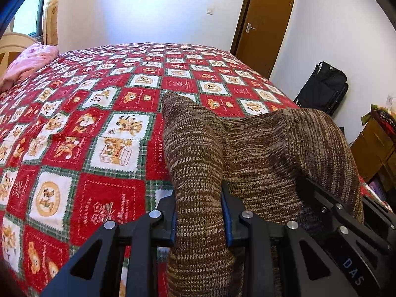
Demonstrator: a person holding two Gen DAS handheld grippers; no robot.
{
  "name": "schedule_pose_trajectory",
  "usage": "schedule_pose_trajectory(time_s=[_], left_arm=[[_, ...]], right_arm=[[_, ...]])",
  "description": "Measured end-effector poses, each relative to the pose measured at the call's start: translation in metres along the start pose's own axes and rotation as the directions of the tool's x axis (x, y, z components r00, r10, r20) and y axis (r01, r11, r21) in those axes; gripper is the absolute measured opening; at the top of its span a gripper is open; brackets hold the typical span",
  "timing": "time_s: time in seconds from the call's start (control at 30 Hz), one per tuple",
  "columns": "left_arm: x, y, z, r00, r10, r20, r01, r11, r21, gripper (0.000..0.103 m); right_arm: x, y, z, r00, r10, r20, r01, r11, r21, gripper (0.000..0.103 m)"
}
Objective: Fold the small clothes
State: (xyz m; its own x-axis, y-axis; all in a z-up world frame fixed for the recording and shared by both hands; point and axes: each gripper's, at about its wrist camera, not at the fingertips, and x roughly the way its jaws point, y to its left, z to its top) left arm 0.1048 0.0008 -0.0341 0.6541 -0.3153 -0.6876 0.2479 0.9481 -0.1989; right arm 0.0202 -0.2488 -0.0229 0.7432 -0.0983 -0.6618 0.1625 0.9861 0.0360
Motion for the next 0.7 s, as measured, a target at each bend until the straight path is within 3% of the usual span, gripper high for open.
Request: schedule_pose_trajectory(time_s=[0.7], left_arm=[[-0.07, 0.025, -0.01, 0.996, -0.007, 0.09, 0.008, 1.0, -0.011, 0.028]], right_arm=[[-0.065, 0.047, -0.012, 0.997, 0.035, 0.071, -0.035, 0.999, -0.004, 0.025]])
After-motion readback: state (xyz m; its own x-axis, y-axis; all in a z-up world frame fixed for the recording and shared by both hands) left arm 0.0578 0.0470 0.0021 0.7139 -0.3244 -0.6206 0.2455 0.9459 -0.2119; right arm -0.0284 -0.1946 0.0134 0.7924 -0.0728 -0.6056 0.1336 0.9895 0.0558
